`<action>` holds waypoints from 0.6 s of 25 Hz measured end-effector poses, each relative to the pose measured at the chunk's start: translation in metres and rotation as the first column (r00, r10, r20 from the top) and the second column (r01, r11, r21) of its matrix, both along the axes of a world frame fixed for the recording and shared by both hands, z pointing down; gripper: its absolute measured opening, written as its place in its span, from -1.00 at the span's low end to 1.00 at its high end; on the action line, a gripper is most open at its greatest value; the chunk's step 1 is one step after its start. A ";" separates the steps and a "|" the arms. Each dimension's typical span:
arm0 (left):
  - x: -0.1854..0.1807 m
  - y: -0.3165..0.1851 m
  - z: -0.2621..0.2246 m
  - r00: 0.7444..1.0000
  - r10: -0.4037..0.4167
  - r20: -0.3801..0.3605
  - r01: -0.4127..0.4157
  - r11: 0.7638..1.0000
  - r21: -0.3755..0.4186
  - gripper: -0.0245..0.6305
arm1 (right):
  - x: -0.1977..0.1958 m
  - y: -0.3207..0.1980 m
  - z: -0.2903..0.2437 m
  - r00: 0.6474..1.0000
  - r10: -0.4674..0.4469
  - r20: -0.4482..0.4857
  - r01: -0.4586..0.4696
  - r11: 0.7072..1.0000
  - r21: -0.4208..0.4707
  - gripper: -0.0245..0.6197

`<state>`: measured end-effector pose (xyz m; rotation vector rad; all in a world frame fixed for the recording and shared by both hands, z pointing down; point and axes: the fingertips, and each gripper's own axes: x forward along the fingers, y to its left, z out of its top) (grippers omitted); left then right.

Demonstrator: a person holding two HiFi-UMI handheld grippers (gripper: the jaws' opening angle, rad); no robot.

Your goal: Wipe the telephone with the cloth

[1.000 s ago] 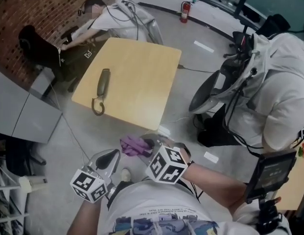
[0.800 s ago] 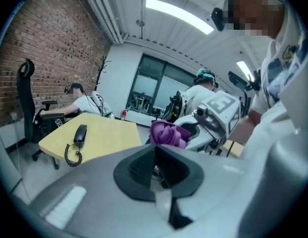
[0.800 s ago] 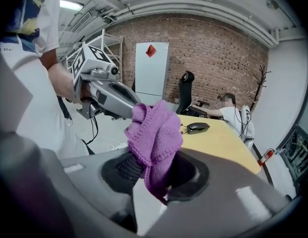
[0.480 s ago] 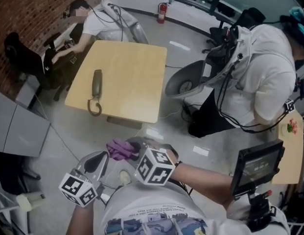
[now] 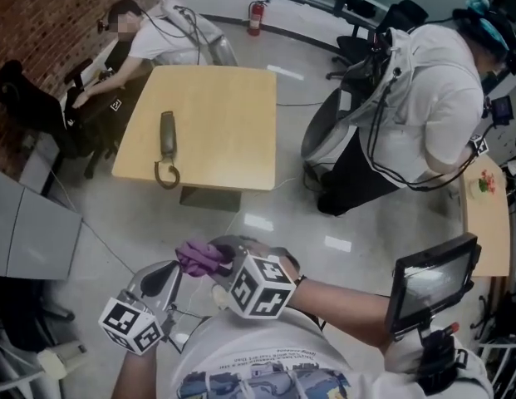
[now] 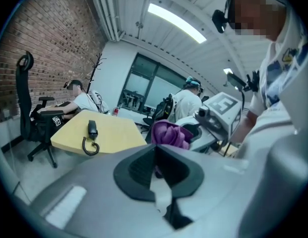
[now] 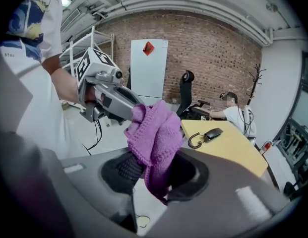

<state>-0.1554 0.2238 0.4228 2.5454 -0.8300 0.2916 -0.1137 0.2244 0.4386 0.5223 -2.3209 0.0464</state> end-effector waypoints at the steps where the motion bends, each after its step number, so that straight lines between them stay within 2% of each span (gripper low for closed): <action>1: -0.002 0.001 0.001 1.000 0.009 0.002 -0.009 1.000 0.002 -0.92 | -0.002 0.002 0.000 1.000 0.004 -0.001 -0.004 1.000 0.001 -0.55; 11: 0.000 0.010 0.004 1.000 -0.005 -0.011 0.005 1.000 -0.001 -0.92 | -0.002 0.015 0.001 1.000 -0.004 0.000 0.004 1.000 0.015 -0.55; 15: 0.019 0.014 0.004 1.000 -0.005 -0.014 0.005 1.000 -0.009 -0.92 | 0.018 0.025 -0.004 1.000 -0.002 -0.010 0.002 1.000 0.028 -0.55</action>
